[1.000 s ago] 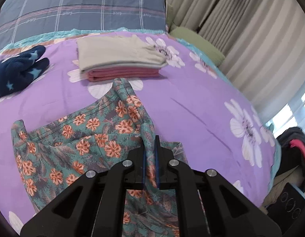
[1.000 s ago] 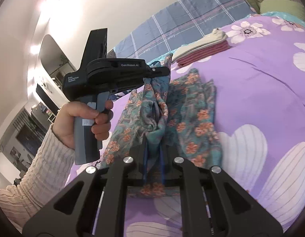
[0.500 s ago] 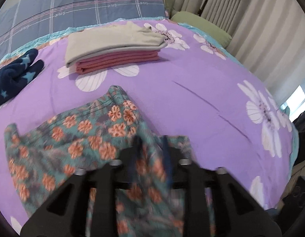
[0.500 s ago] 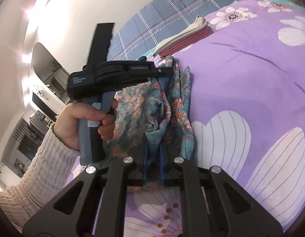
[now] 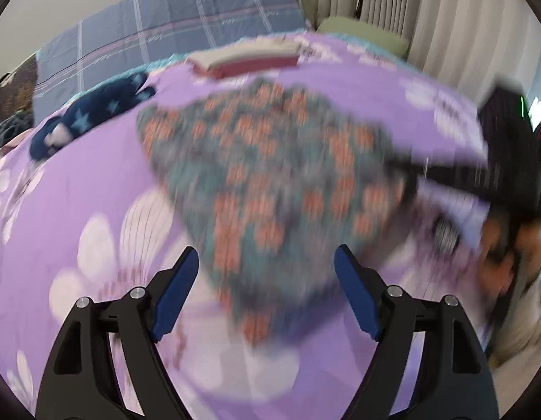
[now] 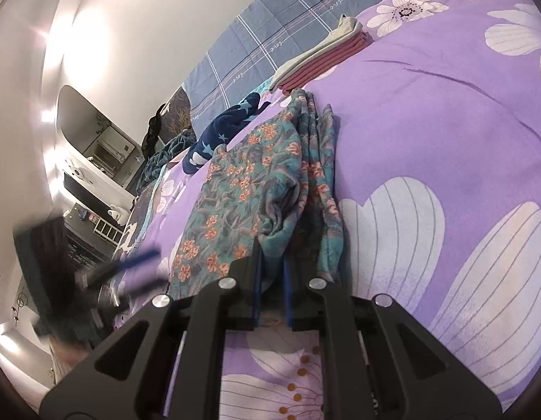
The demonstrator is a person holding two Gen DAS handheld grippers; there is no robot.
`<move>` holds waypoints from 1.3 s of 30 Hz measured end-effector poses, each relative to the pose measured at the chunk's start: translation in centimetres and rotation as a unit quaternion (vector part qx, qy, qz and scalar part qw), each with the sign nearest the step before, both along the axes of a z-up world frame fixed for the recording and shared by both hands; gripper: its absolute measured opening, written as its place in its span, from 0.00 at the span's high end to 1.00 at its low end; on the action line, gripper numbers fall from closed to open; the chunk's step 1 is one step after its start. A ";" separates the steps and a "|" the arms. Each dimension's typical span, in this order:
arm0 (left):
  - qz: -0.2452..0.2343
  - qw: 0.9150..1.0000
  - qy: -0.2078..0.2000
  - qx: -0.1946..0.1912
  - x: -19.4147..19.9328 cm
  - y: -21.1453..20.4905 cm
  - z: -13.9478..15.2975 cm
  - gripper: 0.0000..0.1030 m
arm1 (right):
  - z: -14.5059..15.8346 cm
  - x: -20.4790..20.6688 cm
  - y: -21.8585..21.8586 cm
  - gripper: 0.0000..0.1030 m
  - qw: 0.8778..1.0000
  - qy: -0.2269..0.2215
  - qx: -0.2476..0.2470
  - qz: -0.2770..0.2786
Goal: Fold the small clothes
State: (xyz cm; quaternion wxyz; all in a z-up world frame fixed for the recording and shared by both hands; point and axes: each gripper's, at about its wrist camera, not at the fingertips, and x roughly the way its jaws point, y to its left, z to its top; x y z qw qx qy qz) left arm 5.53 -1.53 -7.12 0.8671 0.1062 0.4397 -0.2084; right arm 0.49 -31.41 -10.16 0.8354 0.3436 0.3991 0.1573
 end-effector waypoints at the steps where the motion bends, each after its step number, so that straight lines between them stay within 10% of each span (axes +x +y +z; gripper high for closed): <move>1: -0.002 1.000 0.005 0.002 -0.5 0.3 -0.5 0.22 | 0.3 0.2 0.1 0.90 1.000 0.000 0.005 -0.001; 11: 0.078 0.994 -0.046 0.062 -0.4 2.3 -3.0 0.22 | 2.5 -0.7 -0.1 0.91 0.999 -0.009 -0.019 -0.038; 15: 0.082 0.995 -0.032 0.041 -0.7 3.7 -3.6 0.22 | -1.1 -0.8 -0.6 0.88 0.997 0.056 -0.023 -0.040; 20: 0.067 0.997 -0.023 0.024 -1.6 3.8 -2.6 0.22 | 1.2 -1.9 -1.0 0.76 0.996 0.028 -0.057 -0.066; 26: 0.011 0.995 -0.018 -0.097 -2.9 3.9 1.5 0.80 | 4.3 -1.3 2.2 0.76 0.992 -0.055 -0.113 -0.001; 30: 0.024 0.997 -0.016 -0.071 -0.4 2.4 -0.5 0.83 | 1.2 0.7 2.6 0.80 0.986 0.020 -0.163 -0.011; 32: 0.031 0.998 0.028 -0.051 0.8 2.1 -3.5 0.83 | -0.7 1.2 2.1 0.98 0.983 0.048 -0.176 -0.017; 39: 0.015 0.998 0.026 -0.047 0.8 1.9 -3.7 0.81 | -0.5 0.9 1.8 0.97 0.984 0.050 -0.173 0.003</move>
